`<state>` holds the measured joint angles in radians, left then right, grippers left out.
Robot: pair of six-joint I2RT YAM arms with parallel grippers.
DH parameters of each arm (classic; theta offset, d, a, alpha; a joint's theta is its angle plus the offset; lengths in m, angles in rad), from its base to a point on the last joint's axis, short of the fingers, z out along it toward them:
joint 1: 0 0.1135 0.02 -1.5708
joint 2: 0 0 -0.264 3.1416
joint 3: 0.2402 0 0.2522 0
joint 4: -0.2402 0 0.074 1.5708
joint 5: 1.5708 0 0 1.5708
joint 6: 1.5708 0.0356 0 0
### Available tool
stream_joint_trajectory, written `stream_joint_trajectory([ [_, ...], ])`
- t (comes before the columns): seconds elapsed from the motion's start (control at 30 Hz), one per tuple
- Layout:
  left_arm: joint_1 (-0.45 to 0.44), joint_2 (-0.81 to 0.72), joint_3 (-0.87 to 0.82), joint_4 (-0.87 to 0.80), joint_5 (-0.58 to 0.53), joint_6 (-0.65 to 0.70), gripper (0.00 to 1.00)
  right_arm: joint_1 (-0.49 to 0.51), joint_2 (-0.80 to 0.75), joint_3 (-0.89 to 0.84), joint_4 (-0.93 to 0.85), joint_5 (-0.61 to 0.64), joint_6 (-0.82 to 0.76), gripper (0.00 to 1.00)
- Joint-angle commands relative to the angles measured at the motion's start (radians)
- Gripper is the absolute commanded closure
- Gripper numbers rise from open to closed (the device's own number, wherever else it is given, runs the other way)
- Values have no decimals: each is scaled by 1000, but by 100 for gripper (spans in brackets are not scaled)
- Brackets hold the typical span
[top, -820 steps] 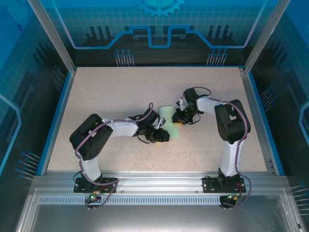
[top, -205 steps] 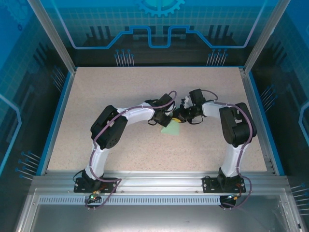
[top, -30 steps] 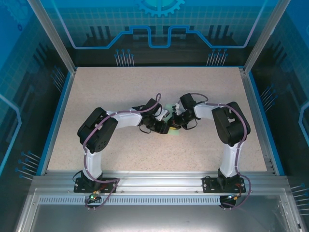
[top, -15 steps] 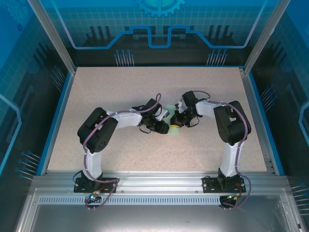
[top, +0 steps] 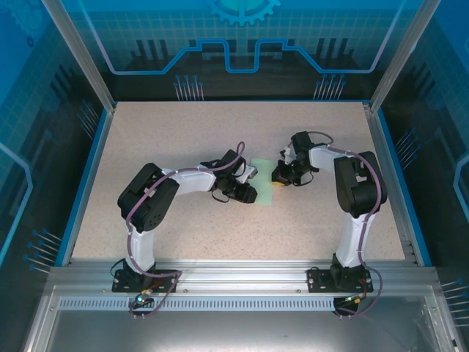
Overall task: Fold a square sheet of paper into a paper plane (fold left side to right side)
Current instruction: Fold the triangle a second time at the center of the table.
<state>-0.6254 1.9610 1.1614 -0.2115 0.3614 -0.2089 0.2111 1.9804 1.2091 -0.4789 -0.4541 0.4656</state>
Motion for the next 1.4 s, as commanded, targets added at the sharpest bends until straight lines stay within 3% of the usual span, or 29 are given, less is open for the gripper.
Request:
stream_joint_trajectory([
  [0.0, -19, 13, -20, -92, -19, 8, 64, -17, -75, 13, -33, 34, -22, 93],
  [0.2, -22, 6, -14, -96, -22, 8, 63, 55, -126, -47, 34, -69, 25, 92],
  [0.43, -22, 0, -7, -105, -22, 8, 63, 132, -32, -24, 74, -77, 71, 92],
  [0.7, -22, -57, 30, -134, -11, 22, 59, 130, 57, 20, 8, 15, 47, 92],
  [0.97, -21, -132, 44, -112, 56, 12, 59, 130, 58, -1, 9, 10, 45, 92],
  [1.37, -20, -12, 98, -112, 115, 26, 59, 131, 60, 0, 3, 8, 44, 91],
])
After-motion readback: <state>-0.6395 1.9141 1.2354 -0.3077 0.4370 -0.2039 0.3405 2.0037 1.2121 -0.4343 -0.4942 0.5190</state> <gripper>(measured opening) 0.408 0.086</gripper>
